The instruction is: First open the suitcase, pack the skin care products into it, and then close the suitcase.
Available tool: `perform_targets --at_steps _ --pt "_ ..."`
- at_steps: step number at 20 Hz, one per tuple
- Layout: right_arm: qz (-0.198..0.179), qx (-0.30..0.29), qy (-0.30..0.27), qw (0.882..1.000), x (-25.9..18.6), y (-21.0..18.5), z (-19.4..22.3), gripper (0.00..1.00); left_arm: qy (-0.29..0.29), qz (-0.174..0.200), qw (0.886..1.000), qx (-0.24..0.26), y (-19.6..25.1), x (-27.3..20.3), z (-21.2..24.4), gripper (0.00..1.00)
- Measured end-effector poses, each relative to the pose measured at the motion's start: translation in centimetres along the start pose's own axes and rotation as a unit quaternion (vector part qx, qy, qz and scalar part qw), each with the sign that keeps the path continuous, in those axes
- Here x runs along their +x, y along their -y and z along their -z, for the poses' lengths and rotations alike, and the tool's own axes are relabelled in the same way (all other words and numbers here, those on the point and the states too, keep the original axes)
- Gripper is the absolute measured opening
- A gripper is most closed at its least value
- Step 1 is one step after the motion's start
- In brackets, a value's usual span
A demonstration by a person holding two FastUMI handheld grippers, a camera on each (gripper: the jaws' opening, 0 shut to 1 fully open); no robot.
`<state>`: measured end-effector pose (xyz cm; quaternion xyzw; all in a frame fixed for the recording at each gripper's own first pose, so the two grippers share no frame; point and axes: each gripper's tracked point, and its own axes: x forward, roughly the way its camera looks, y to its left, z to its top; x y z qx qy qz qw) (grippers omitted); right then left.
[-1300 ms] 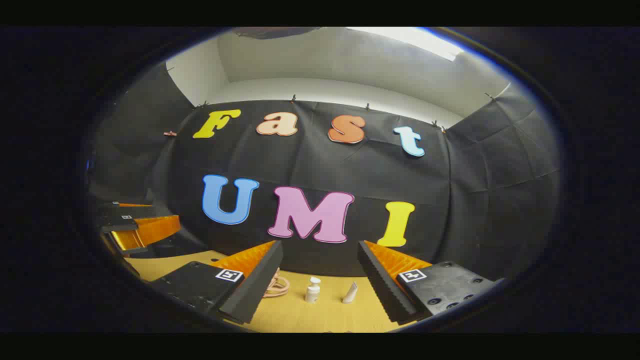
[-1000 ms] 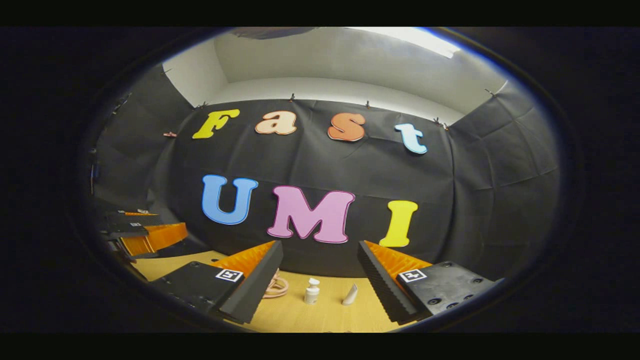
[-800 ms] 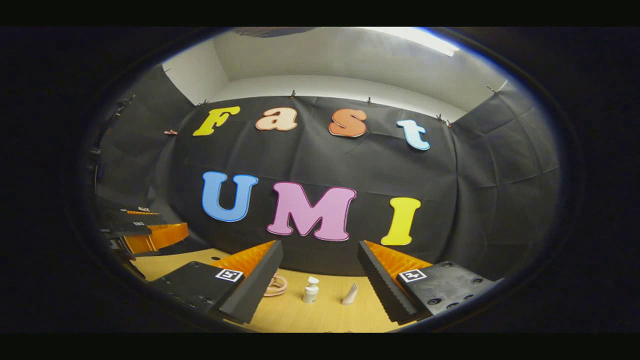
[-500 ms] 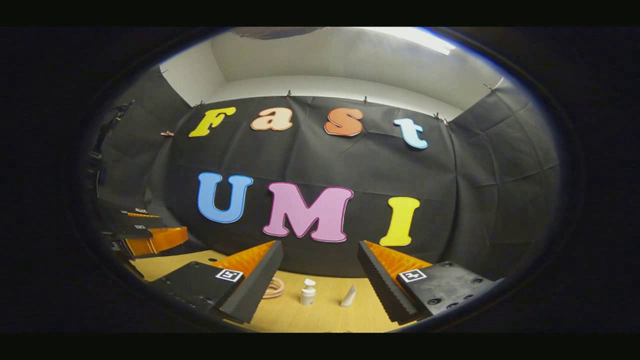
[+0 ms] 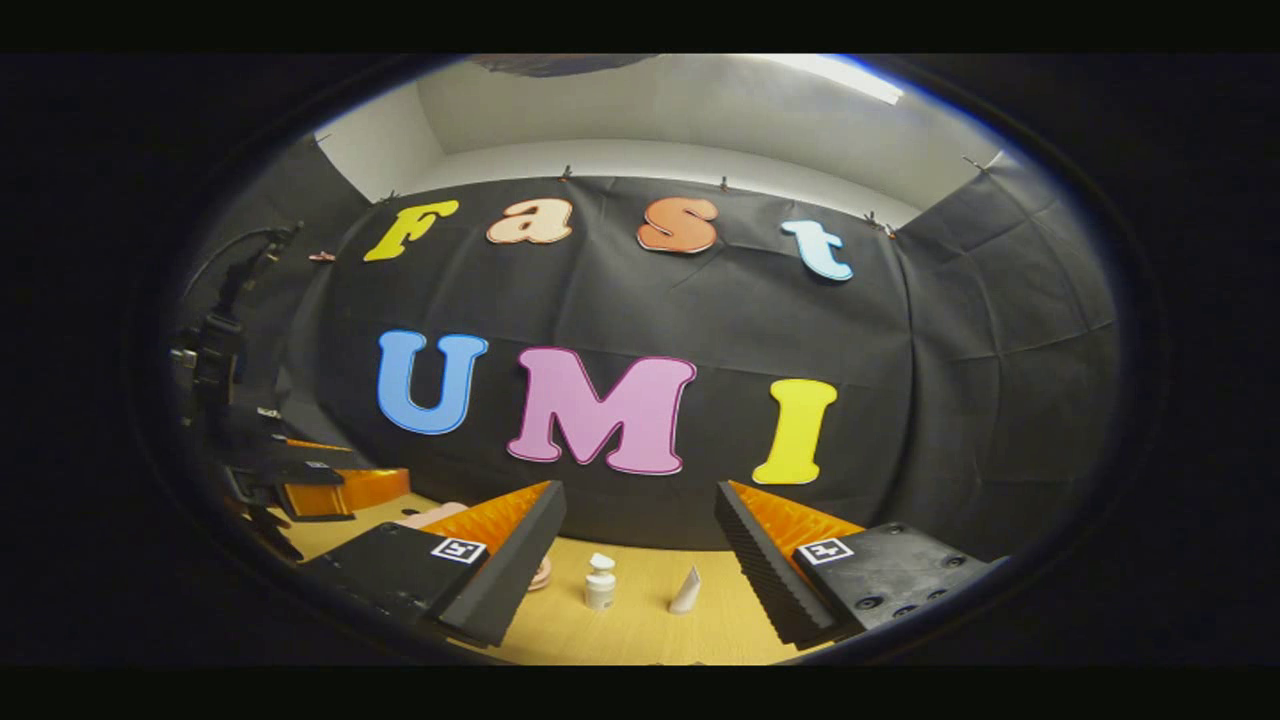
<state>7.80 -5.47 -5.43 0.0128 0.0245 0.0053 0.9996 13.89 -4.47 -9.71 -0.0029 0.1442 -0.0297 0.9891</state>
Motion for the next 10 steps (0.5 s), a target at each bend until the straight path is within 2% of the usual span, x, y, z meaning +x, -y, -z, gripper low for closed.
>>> perform_targets --at_steps 4,10 --pt "-0.006 0.007 -0.008 1.000 1.9 1.5 1.6 0.97 -0.064 0.030 0.997 -0.015 1.6 6.5 3.9 0.96" --pt "-0.004 0.005 -0.030 1.000 4.7 4.7 6.1 0.97 -0.154 0.033 0.987 -0.027 3.0 14.7 11.3 0.95"
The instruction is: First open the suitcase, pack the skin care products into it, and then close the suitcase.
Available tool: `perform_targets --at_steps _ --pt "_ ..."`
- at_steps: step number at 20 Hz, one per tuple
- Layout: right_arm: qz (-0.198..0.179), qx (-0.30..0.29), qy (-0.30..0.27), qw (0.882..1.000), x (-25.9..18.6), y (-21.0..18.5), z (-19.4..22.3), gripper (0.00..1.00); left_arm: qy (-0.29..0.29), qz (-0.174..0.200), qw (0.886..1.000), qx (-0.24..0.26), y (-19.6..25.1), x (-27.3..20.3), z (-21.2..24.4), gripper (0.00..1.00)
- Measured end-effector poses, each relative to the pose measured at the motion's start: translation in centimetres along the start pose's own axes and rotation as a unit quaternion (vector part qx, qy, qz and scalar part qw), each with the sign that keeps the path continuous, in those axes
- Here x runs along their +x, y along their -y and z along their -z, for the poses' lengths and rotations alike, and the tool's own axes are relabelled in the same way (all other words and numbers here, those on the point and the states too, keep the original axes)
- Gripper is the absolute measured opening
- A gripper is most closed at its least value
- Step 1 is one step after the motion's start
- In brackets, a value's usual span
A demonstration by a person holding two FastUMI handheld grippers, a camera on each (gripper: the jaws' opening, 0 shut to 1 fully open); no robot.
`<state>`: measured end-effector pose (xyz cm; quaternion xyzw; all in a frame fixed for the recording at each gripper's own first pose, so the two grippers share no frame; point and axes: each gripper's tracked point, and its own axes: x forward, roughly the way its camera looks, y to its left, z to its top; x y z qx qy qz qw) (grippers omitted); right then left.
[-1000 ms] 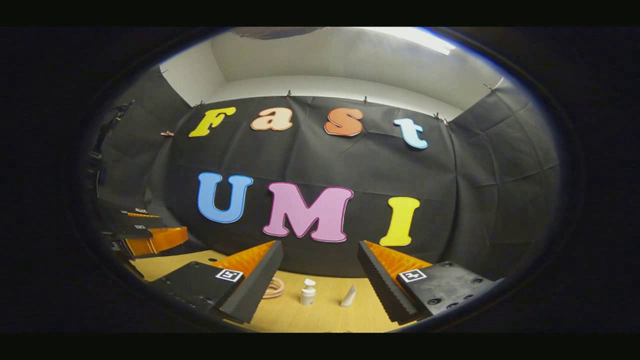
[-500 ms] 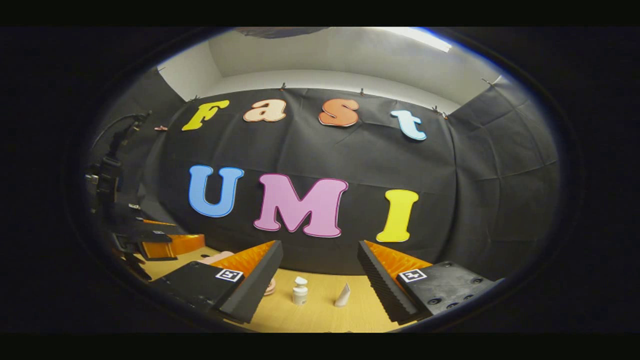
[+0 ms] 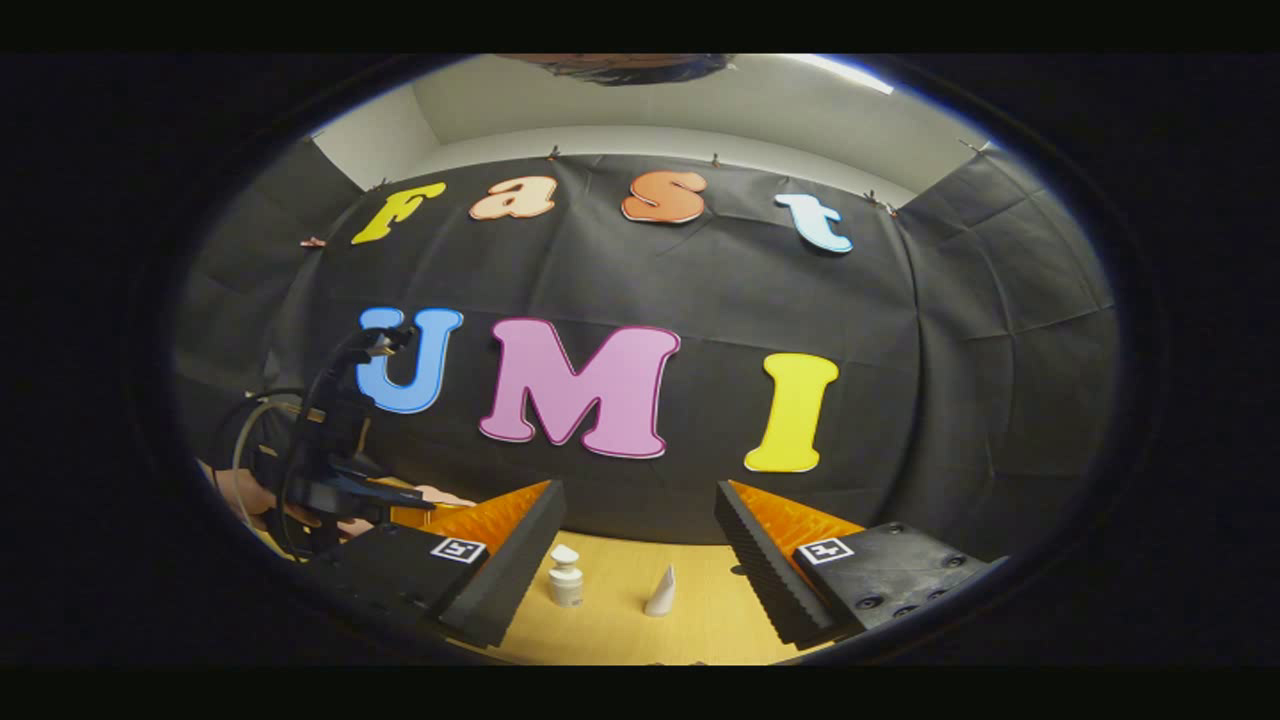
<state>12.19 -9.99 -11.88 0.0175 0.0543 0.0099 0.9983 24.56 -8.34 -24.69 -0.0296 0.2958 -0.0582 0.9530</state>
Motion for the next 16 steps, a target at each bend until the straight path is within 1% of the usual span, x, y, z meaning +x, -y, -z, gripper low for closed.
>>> perform_targets --at_steps 5,7,10,13,16 --pt "0.005 0.018 -0.049 0.999 1.2 2.2 5.6 0.97 -0.049 0.008 0.998 0.036 1.0 5.8 2.8 0.95" --pt "0.010 0.022 -0.066 0.998 1.2 3.1 7.2 0.97 -0.068 -0.002 0.997 0.041 0.6 7.6 4.0 0.94" --pt "0.015 0.016 -0.085 0.996 1.2 4.3 9.0 0.97 -0.094 -0.004 0.994 0.053 0.5 10.1 5.6 0.94" --pt "0.016 0.020 -0.097 0.995 1.4 5.0 10.3 0.97 -0.126 -0.001 0.991 0.042 0.5 11.8 7.3 0.92" --pt "0.015 0.020 -0.107 0.994 1.4 5.6 11.1 0.97 -0.165 -0.012 0.986 0.027 -0.2 13.6 10.0 0.90"
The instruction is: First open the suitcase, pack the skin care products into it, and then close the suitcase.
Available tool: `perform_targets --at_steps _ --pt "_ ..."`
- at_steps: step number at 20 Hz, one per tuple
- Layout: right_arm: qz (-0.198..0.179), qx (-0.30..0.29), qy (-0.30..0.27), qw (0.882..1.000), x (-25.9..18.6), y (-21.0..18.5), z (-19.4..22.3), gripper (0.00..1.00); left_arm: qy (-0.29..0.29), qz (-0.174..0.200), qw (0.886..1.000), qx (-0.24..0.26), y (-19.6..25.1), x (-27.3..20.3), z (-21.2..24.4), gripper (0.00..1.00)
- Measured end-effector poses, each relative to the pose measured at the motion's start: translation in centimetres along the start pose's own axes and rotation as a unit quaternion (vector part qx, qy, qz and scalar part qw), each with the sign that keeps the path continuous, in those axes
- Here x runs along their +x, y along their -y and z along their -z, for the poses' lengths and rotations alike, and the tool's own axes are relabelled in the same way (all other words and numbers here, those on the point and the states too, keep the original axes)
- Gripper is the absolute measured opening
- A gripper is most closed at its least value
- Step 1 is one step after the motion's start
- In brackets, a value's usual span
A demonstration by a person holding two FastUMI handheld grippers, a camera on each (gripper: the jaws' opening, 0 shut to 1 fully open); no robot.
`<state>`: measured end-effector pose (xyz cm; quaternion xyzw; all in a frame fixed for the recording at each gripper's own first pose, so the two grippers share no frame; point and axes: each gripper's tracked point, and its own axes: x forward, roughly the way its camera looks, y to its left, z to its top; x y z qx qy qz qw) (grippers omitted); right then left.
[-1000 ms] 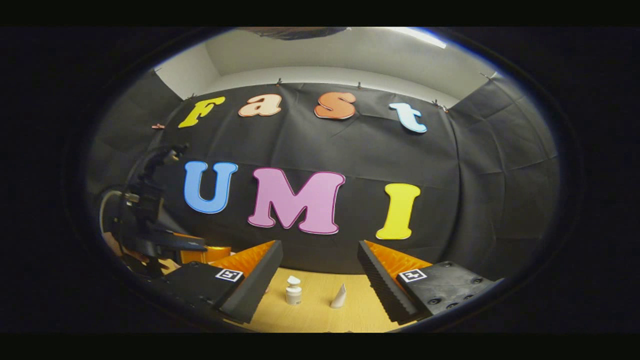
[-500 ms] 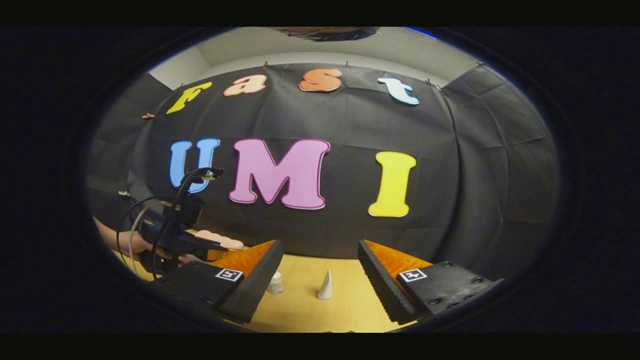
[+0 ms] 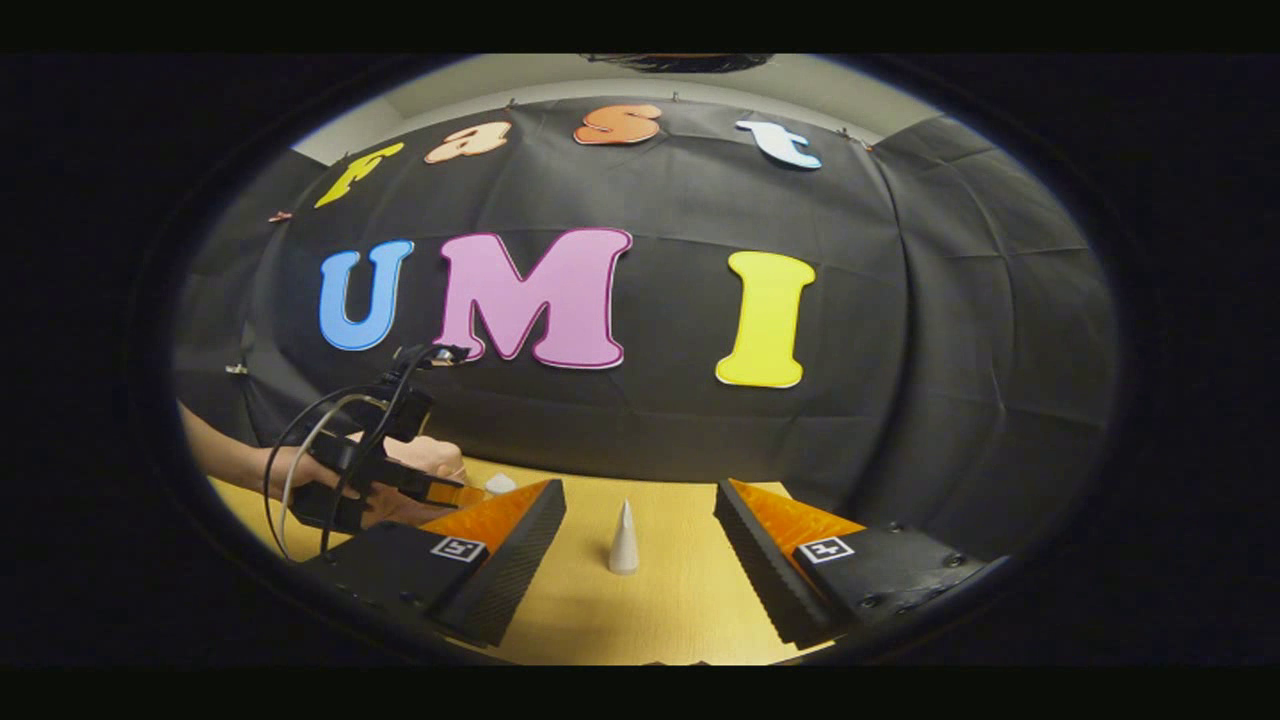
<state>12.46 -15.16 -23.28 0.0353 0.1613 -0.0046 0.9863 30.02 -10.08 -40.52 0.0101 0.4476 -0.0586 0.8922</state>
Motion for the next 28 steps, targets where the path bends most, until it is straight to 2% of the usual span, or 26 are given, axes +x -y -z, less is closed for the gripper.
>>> perform_targets --at_steps 3,4,7,9,11,13,15,18,21,25,28 --pt "0.007 -0.003 -0.002 1.000 0.1 0.8 0.4 0.97 -0.036 -0.009 0.999 -0.024 -0.5 2.2 1.5 0.83" --pt "0.009 -0.004 -0.007 1.000 0.2 1.0 1.0 0.96 -0.049 -0.014 0.998 -0.025 -0.6 3.3 2.0 0.71" --pt "0.011 -0.008 -0.013 1.000 0.1 1.2 1.5 0.97 -0.095 -0.041 0.995 -0.013 -1.5 5.2 3.8 0.67" --pt "0.013 -0.008 -0.013 1.000 0.0 1.4 1.7 0.97 -0.105 -0.064 0.992 -0.002 -2.6 5.3 4.2 0.60" --pt "0.015 -0.006 -0.015 1.000 -0.2 1.5 1.9 0.98 -0.108 -0.058 0.993 -0.007 -2.5 5.2 4.1 0.25" --pt "0.012 -0.005 -0.016 1.000 -0.2 1.3 2.1 0.97 -0.113 -0.059 0.992 0.002 -2.6 5.1 4.1 0.21" --pt "0.007 -0.009 -0.008 1.000 -0.4 0.9 1.8 0.97 -0.104 -0.057 0.993 0.026 -2.2 4.6 3.0 0.11" --pt "-0.011 -0.024 -0.009 1.000 -1.0 -0.7 1.8 0.97 -0.096 -0.024 0.995 -0.010 -1.9 1.9 0.8 0.08" --pt "-0.012 -0.030 -0.004 0.999 -2.0 -2.2 0.9 0.97 -0.066 -0.006 0.998 -0.012 -2.8 -2.5 -3.3 0.07" --pt "-0.009 -0.029 0.002 1.000 -2.8 -4.2 -0.8 0.96 -0.044 -0.004 0.999 -0.017 -6.6 -8.6 -7.9 0.07" --pt "-0.010 -0.042 0.015 0.999 -3.2 -5.9 -2.3 0.97 -0.030 -0.019 0.999 -0.013 -11.5 -12.1 -10.3 0.07"
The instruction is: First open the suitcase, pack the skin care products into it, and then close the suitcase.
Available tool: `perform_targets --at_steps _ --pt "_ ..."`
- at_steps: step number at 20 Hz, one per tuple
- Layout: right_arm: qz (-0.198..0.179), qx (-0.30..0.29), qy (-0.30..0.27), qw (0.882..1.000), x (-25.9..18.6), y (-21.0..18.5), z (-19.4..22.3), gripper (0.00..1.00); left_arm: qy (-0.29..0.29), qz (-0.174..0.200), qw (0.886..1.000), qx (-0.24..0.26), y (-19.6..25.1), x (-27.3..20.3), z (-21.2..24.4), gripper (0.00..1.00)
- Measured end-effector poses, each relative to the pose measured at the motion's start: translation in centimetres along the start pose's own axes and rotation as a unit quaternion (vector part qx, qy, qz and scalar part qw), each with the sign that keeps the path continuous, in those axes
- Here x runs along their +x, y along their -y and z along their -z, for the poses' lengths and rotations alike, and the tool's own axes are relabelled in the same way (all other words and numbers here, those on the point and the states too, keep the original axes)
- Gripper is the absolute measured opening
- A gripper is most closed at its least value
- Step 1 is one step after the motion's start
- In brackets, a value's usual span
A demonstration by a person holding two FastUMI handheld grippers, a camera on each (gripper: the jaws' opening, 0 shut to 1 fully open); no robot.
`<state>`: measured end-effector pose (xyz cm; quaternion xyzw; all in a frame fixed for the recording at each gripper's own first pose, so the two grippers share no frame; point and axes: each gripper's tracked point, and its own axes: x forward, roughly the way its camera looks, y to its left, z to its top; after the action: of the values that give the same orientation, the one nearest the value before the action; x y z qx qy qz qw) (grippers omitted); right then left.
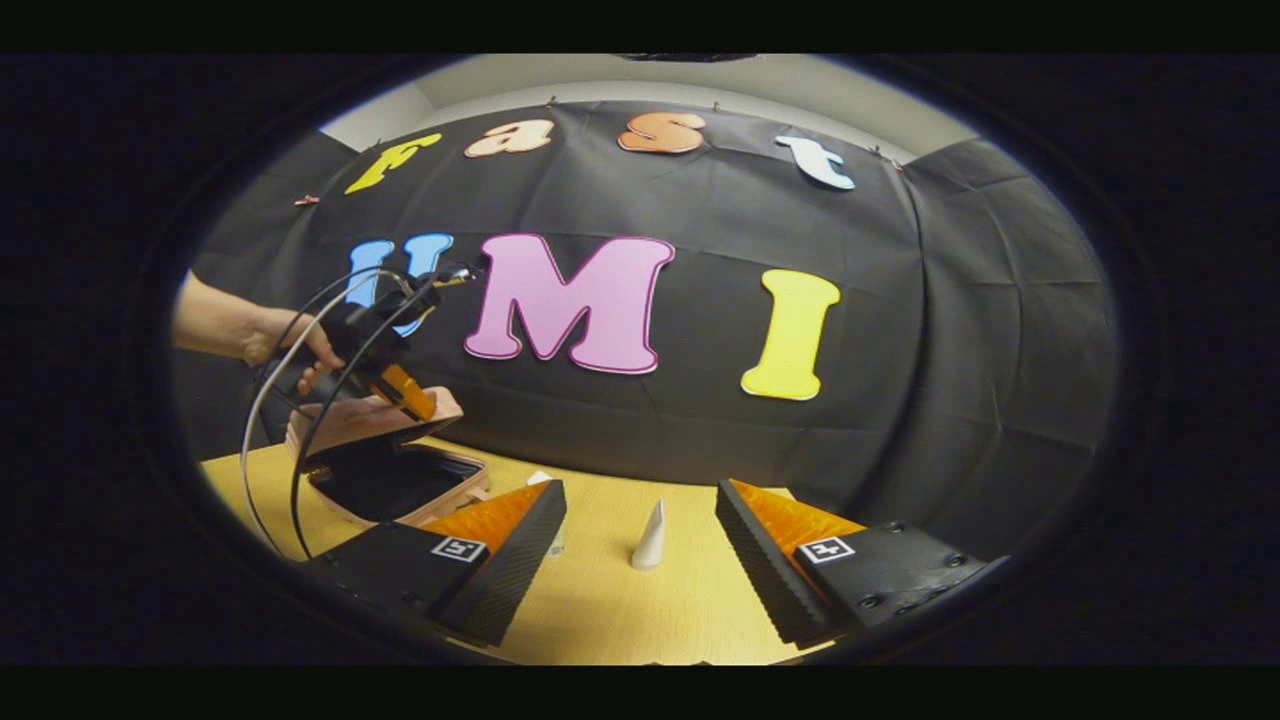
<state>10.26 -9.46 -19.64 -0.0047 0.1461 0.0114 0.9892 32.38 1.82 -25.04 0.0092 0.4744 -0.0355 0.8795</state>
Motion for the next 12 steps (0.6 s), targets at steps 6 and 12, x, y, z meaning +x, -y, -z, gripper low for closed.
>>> perform_targets --at_steps 6,12 --pt "0.011 -0.006 -0.003 1.000 -0.2 -3.2 -1.1 0.97 0.009 -0.069 0.997 0.017 -14.6 -4.3 -3.0 0.07" --pt "0.011 -0.029 -0.012 0.999 -0.3 -6.8 -0.6 0.97 -0.015 -0.138 0.989 0.052 -29.4 -4.0 -0.5 0.07"
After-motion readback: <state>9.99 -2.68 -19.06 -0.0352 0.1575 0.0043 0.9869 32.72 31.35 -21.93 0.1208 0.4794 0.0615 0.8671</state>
